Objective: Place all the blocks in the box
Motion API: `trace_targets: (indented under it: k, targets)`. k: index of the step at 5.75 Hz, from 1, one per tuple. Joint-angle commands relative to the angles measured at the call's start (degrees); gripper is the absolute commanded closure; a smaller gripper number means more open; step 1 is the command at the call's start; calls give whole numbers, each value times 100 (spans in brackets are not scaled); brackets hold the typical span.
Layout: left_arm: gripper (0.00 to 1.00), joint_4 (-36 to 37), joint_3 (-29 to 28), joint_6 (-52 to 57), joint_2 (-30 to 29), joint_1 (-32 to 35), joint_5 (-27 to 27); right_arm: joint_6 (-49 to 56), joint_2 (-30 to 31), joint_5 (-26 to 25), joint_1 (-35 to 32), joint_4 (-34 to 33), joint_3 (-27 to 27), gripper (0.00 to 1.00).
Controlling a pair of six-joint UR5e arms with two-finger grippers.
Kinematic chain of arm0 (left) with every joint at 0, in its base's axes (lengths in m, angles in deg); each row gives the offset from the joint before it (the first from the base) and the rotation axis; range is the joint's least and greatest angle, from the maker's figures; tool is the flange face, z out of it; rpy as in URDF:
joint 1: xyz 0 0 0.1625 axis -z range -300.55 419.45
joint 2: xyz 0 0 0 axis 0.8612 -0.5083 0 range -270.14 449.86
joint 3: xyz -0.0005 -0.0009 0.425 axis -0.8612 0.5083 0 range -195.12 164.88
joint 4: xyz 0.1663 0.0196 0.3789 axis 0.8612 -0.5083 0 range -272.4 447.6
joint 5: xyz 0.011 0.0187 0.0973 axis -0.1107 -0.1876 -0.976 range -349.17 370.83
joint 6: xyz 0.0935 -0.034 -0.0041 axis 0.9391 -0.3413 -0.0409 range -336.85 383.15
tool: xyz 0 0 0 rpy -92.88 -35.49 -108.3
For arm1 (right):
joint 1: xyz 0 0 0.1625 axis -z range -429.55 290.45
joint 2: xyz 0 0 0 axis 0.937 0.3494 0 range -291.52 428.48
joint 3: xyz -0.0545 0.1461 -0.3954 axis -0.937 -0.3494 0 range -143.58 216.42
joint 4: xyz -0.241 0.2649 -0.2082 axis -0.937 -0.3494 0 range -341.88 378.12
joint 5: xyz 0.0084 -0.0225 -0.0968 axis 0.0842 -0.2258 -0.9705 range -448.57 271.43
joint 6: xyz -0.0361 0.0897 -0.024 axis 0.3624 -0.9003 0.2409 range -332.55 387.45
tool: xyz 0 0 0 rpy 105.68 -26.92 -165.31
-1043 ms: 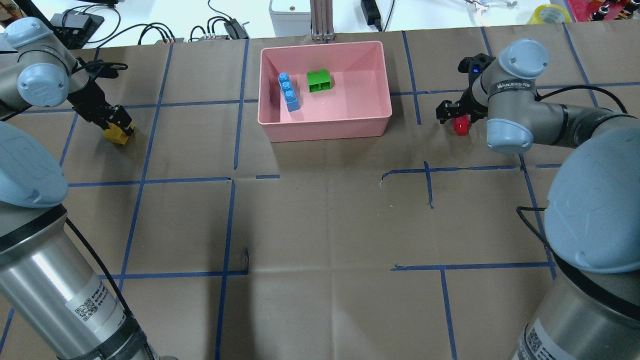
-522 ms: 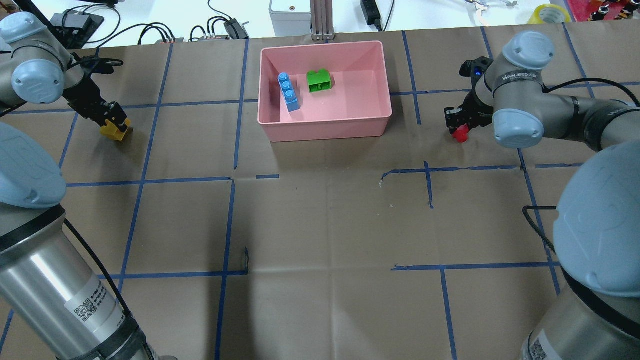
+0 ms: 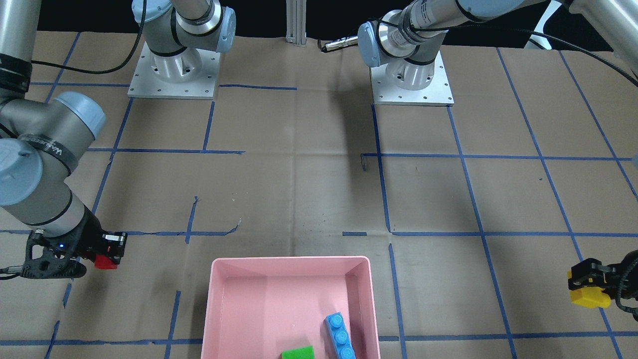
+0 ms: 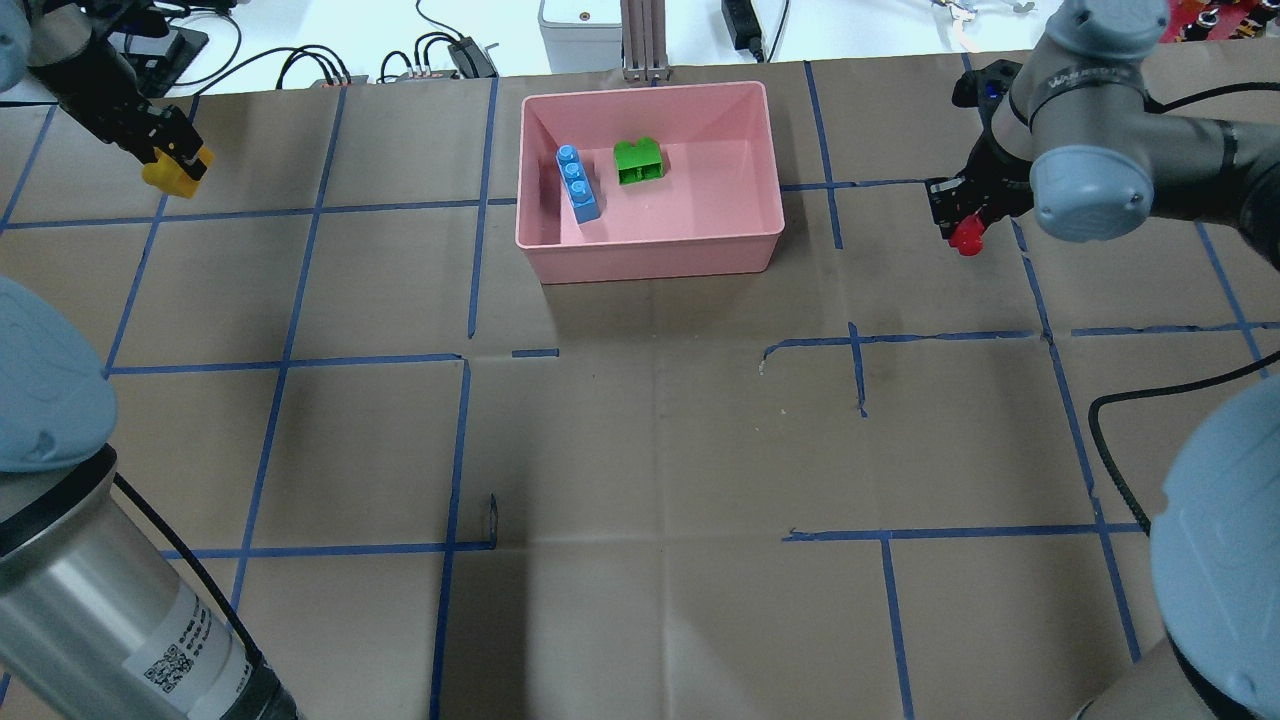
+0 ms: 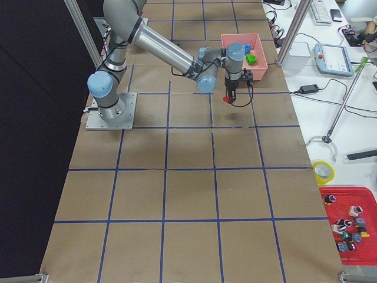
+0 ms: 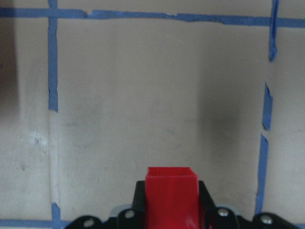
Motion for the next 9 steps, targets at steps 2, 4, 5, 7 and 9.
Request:
trace_targets:
  k: [2,4,5,7,9]
  targets:
    - [66,-375,-546,-2199,23,1265,96,-96,161,620,-262,1535,-1504,98]
    - [66,-200,-537,-4408,-117,2302,832,-523,-574,2157,-1025,-851,-1870,96]
    - [66,341,-528,-5350,-449,2629,1036,-1223,-944,2547,-1386,-1291,-1870,96]
    - [66,969,-484,-5903,-987,2948,1029,-1483,-1298,2821,-1635,-1761,-1800,61]
    - [4,970,-458,-6289,-980,3019,1038,-1538,-1177,3280,-1514,-960,-1800,0]
